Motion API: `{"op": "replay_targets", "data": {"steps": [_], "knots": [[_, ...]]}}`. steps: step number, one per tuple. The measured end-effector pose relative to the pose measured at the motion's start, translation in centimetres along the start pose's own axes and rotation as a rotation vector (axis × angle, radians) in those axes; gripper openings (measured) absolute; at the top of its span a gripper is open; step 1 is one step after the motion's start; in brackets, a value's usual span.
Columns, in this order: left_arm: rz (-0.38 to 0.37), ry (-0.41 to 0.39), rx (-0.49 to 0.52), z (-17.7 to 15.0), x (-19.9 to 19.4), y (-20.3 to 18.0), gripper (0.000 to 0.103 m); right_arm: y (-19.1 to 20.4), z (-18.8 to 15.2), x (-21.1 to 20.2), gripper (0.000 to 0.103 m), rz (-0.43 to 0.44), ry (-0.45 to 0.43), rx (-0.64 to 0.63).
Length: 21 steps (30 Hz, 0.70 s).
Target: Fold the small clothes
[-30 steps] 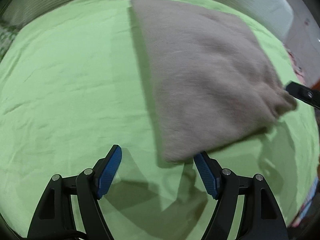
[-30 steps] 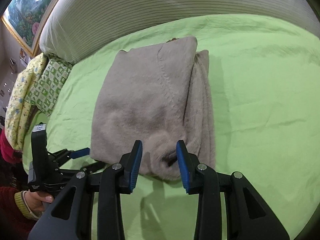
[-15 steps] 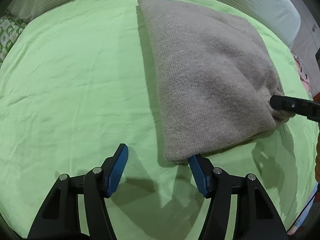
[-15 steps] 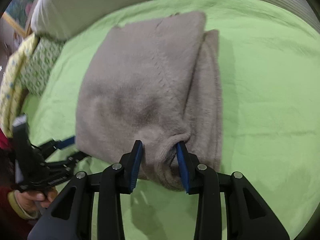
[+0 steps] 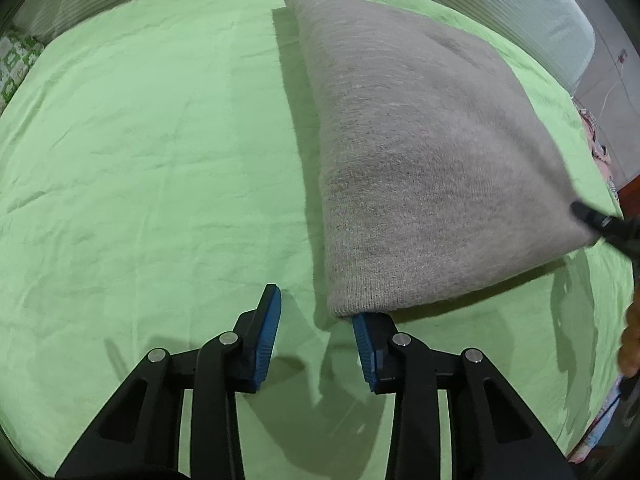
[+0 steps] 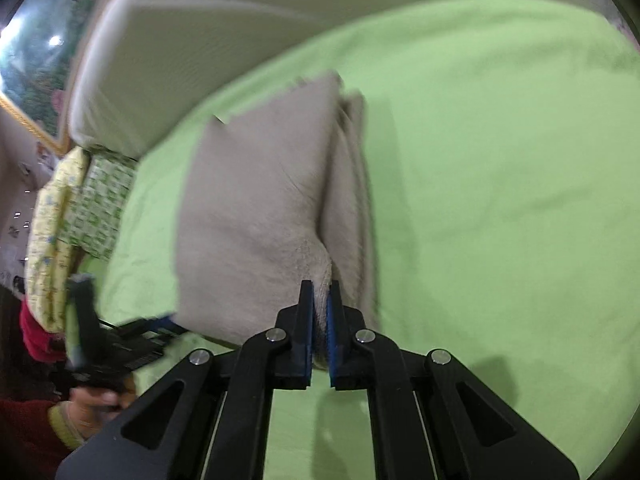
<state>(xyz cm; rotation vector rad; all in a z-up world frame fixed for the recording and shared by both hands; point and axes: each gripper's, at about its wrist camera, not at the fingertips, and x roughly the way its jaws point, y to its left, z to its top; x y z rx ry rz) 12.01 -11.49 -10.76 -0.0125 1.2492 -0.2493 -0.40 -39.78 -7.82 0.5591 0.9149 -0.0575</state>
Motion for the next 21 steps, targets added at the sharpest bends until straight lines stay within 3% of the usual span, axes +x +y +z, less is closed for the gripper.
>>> {"op": "replay_targets", "data": {"steps": [5, 10, 15, 18, 20, 21], "knots": [[-0.016, 0.004, -0.006, 0.1, 0.4, 0.7, 0.037, -0.4, -0.3, 0.9, 0.006, -0.009, -0.033, 0.023], [-0.007, 0.007, -0.002, 0.3, 0.2, 0.3, 0.039, 0.5, 0.1, 0.9, 0.006, -0.055, -0.022, -0.052], [-0.024, 0.019, 0.008, 0.9, 0.9, 0.1, 0.040, -0.2, 0.7, 0.6, 0.007, -0.044, -0.016, -0.007], [-0.045, 0.015, 0.002, 1.0, -0.1, 0.1, 0.040, 0.5, 1.2, -0.6, 0.014, -0.056, -0.045, 0.004], [-0.070, -0.009, -0.009, 0.8, -1.6, 0.7, 0.040, 0.9, 1.9, -1.5, 0.026, -0.104, -0.088, -0.004], [-0.078, -0.020, -0.016, 0.8, -2.4, 0.9, 0.043, 1.1, 2.4, -1.8, 0.044, -0.127, -0.113, -0.006]]}}
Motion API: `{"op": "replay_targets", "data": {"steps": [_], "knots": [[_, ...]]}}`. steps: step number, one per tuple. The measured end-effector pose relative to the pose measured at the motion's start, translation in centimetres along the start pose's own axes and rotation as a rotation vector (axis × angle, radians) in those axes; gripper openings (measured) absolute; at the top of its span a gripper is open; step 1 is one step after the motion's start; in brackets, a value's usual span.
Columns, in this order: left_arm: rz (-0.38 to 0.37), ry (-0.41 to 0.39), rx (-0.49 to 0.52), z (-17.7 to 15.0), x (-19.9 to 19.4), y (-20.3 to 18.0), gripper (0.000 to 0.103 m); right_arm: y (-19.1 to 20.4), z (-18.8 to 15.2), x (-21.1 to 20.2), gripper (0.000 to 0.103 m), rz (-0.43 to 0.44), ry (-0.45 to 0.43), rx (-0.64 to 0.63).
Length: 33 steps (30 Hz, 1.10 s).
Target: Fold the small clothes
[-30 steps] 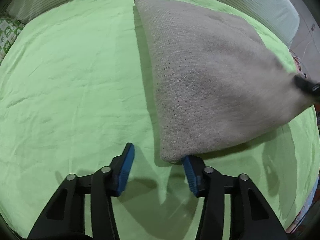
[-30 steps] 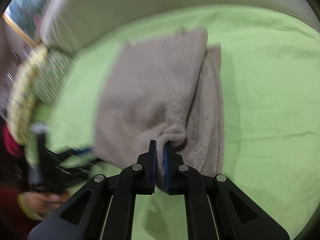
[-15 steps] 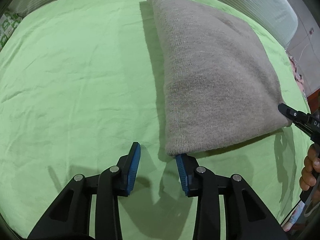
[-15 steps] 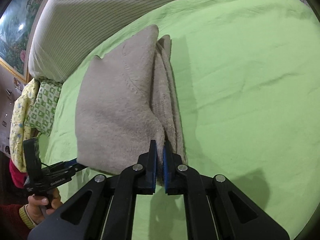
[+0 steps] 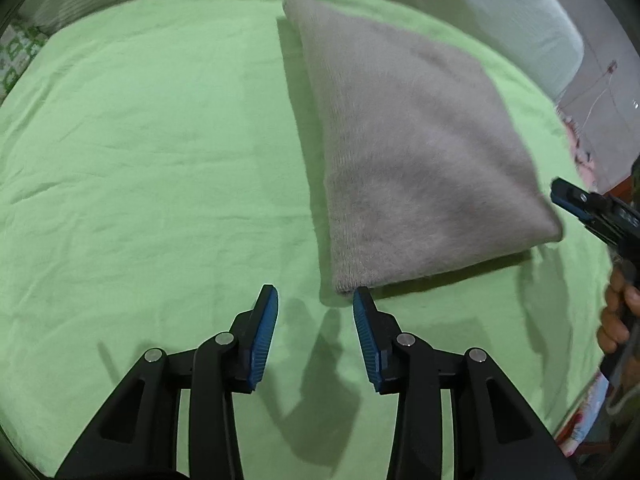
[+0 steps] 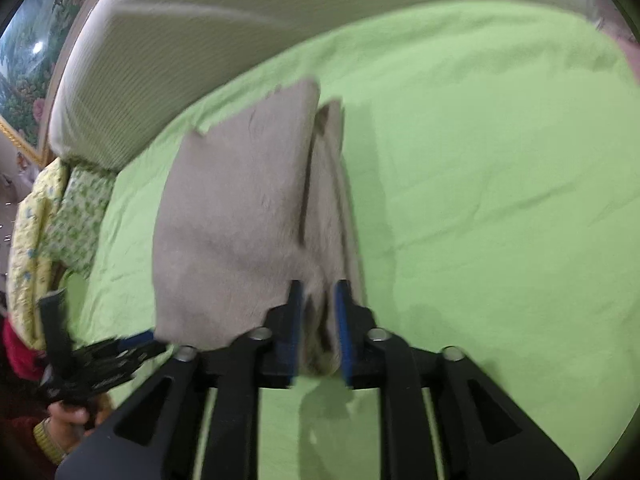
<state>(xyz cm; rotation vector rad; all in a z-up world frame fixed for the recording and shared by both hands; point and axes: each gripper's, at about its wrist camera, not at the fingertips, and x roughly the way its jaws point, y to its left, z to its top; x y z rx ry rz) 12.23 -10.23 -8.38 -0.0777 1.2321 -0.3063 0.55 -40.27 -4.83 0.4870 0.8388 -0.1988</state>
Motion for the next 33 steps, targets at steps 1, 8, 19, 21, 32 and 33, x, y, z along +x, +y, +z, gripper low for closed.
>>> {"op": "replay_targets", "data": {"steps": [1, 8, 19, 21, 32, 33], "knots": [[-0.003, -0.010, -0.007, 0.2, -0.6, 0.2, 0.047, 0.3, 0.6, -0.1, 0.056, -0.008, -0.022, -0.007], [-0.042, -0.040, -0.115, 4.9, -1.7, 1.6, 0.058, 2.7, 4.3, 3.2, 0.061, 0.011, -0.031, -0.069], [-0.071, -0.068, -0.124, 10.1, 0.7, -0.1, 0.073, 1.9, 8.1, 9.2, 0.062, 0.020, 0.025, -0.114], [-0.070, -0.064, -0.131, 10.6, 1.6, 0.0, 0.078, 1.1, 8.6, 9.6, 0.062, 0.020, 0.022, -0.105], [-0.162, -0.027, -0.188, 12.8, 5.3, 0.8, 0.084, 0.5, 8.8, 9.0, 0.065, 0.171, 0.004, -0.007], [-0.166, -0.019, -0.194, 13.0, 5.7, 0.9, 0.085, 0.6, 8.8, 9.7, 0.065, 0.151, 0.036, -0.013]]}}
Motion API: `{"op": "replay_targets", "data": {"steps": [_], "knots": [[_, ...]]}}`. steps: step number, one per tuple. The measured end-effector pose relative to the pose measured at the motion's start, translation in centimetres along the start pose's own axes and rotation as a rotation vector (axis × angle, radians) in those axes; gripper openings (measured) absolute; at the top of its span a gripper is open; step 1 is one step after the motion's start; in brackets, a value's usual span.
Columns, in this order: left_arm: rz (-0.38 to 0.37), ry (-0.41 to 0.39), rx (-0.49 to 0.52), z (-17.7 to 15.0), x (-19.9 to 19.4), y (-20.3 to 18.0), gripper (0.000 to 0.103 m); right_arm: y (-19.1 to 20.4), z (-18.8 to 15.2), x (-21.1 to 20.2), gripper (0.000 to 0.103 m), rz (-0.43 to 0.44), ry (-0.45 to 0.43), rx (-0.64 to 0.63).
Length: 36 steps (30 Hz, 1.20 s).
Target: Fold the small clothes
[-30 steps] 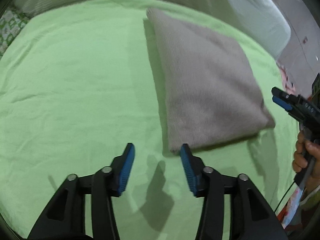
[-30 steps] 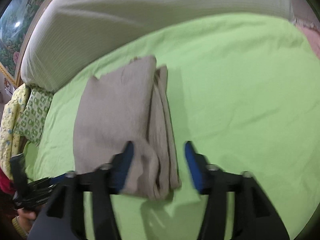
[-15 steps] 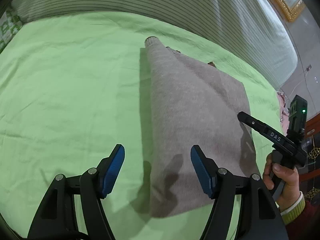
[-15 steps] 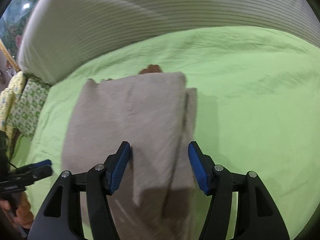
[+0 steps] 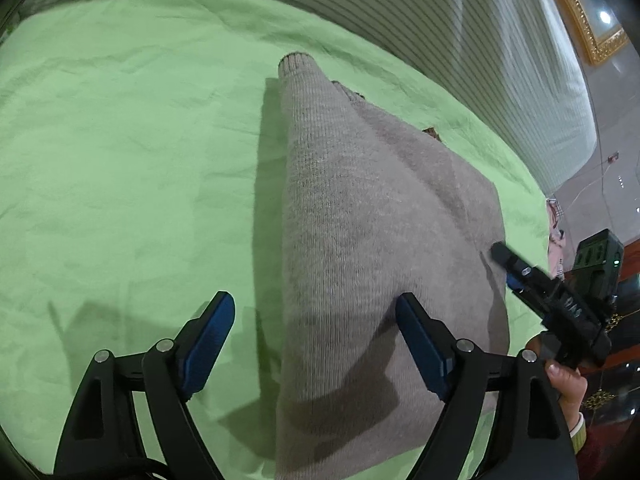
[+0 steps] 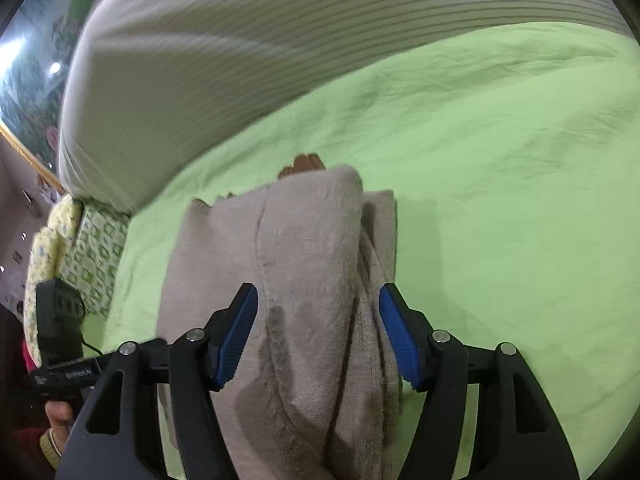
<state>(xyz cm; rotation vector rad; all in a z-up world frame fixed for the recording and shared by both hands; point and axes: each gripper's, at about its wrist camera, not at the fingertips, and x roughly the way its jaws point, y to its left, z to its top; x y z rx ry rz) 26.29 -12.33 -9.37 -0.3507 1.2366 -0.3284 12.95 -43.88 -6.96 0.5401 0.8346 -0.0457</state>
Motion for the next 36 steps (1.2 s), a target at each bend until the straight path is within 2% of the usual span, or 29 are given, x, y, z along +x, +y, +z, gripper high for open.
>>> {"op": "replay_targets", "data": {"steps": [2, 5, 7, 12, 14, 16, 18, 20, 22, 27, 29, 32, 36], "knots": [[-0.011, 0.007, -0.010, 0.3, 0.4, 0.1, 0.086, -0.4, -0.1, 0.7, 0.065, -0.019, 0.026, -0.003], [-0.027, 0.015, -0.023, 0.6, 0.9, 0.2, 0.090, -1.7, -0.1, 1.1, 0.065, 0.032, 0.047, 0.030], [-0.063, 0.023, -0.025, 0.7, 1.5, 0.3, 0.090, -2.5, 0.1, 1.3, 0.063, 0.058, 0.058, 0.056], [-0.110, 0.050, -0.068, 1.2, 3.8, 0.5, 0.092, -2.4, 0.1, 1.2, 0.062, 0.068, 0.067, 0.048], [-0.118, 0.043, -0.076, 1.4, 4.1, 0.5, 0.088, -2.4, 0.1, 1.5, 0.054, 0.095, 0.083, 0.061], [-0.160, 0.041, -0.083, 1.3, 4.2, 0.2, 0.067, -2.3, 0.0, 1.7, 0.047, 0.108, 0.097, 0.061], [-0.145, 0.032, -0.076, 1.3, 4.2, -0.3, 0.062, -1.8, 0.1, 1.7, 0.036, 0.134, 0.104, 0.063], [-0.146, 0.026, -0.062, 1.2, 3.8, -0.5, 0.055, -1.1, 0.2, 1.3, 0.030, 0.126, 0.092, 0.044], [-0.157, 0.019, -0.060, 1.0, 3.0, -0.5, 0.047, 0.1, 0.1, 0.3, 0.028, 0.137, 0.073, 0.038], [-0.164, -0.020, -0.053, 0.2, -0.9, -0.1, 0.045, 4.3, -0.4, -1.6, 0.027, 0.198, 0.066, 0.000], [-0.147, -0.060, -0.061, -0.6, -3.8, 1.2, 0.045, 6.7, -1.0, -2.0, 0.027, 0.230, 0.072, -0.025], [-0.128, -0.072, -0.087, -1.3, -7.0, 3.9, 0.045, 10.0, -2.0, -1.8, 0.027, 0.300, 0.087, -0.031], [-0.078, -0.098, -0.087, -2.1, -10.7, 7.9, 0.045, 13.6, -2.7, 0.2, 0.026, 0.369, 0.129, -0.049]]}}
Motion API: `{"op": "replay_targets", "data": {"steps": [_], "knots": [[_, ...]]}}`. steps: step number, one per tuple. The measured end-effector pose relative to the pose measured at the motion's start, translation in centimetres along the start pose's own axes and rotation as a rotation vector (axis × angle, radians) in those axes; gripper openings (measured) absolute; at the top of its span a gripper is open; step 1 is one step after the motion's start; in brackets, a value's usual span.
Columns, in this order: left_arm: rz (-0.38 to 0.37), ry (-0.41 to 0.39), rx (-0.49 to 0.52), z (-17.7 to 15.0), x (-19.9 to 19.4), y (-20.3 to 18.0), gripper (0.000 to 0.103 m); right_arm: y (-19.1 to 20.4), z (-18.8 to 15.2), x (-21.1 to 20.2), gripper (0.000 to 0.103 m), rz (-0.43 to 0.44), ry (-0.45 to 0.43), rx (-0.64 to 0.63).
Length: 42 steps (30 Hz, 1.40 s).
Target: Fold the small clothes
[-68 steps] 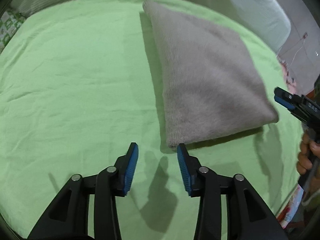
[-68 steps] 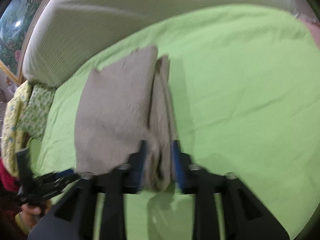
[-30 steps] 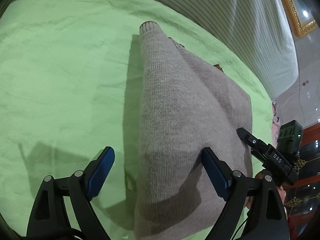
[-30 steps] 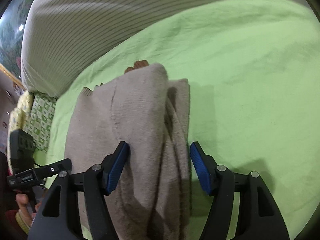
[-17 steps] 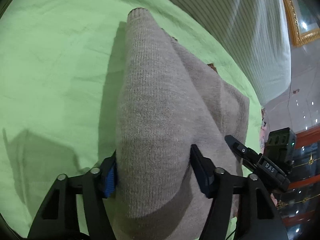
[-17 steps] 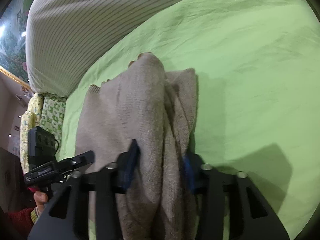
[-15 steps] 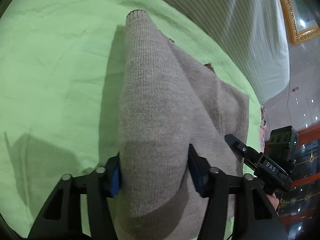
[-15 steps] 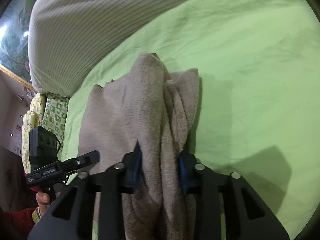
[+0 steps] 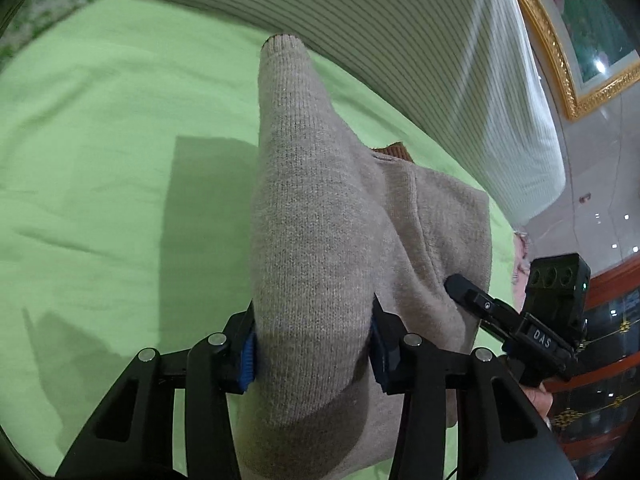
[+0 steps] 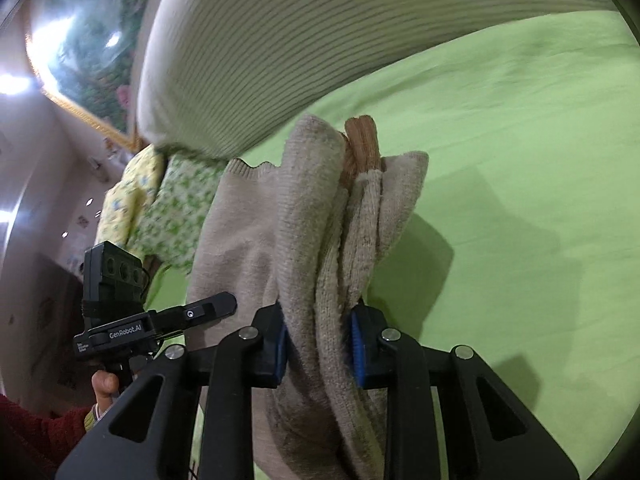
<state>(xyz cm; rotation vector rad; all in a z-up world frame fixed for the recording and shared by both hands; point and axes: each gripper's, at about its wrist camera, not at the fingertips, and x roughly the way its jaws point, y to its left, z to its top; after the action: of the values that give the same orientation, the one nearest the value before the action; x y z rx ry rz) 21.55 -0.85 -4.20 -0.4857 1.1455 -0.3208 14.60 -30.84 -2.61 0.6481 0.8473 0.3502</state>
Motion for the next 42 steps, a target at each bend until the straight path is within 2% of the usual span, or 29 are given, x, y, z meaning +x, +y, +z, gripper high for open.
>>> {"op": "replay_targets", "data": {"steps": [5, 11, 14, 18, 22, 24, 28, 34, 42], "knots": [[0.034, -0.026, -0.015, 0.5, -3.5, 4.7, 0.045, 1.8, -0.2, 4.8, 0.026, 0.063, 0.061, 0.009], [0.045, 0.002, -0.070, 0.5, -1.5, 8.1, 0.045, 1.8, -0.4, 8.1, 0.026, 0.021, 0.123, -0.014], [0.033, -0.014, -0.078, 0.3, -1.0, 8.9, 0.046, 0.5, -0.4, 8.5, 0.026, 0.003, 0.127, 0.006], [0.044, -0.018, -0.057, -0.2, -0.3, 9.6, 0.053, -0.8, -0.6, 8.9, 0.028, -0.029, 0.136, -0.007], [0.023, -0.012, -0.079, -0.1, 0.7, 10.3, 0.063, -1.9, -0.3, 9.3, 0.039, -0.046, 0.128, 0.018], [0.051, -0.008, -0.080, -0.1, 0.9, 10.2, 0.072, -1.9, -0.2, 9.5, 0.043, -0.054, 0.129, 0.027], [0.078, -0.008, -0.085, -0.8, 0.0, 10.0, 0.073, -0.7, 0.0, 8.4, 0.044, -0.083, 0.112, 0.006], [0.128, -0.010, -0.078, -2.4, -2.0, 9.7, 0.073, 1.1, -0.4, 4.7, 0.046, -0.096, 0.048, -0.013], [0.169, 0.010, -0.085, -7.1, -5.2, 9.7, 0.074, 3.0, -4.2, 0.2, 0.046, -0.111, 0.016, -0.019]]}}
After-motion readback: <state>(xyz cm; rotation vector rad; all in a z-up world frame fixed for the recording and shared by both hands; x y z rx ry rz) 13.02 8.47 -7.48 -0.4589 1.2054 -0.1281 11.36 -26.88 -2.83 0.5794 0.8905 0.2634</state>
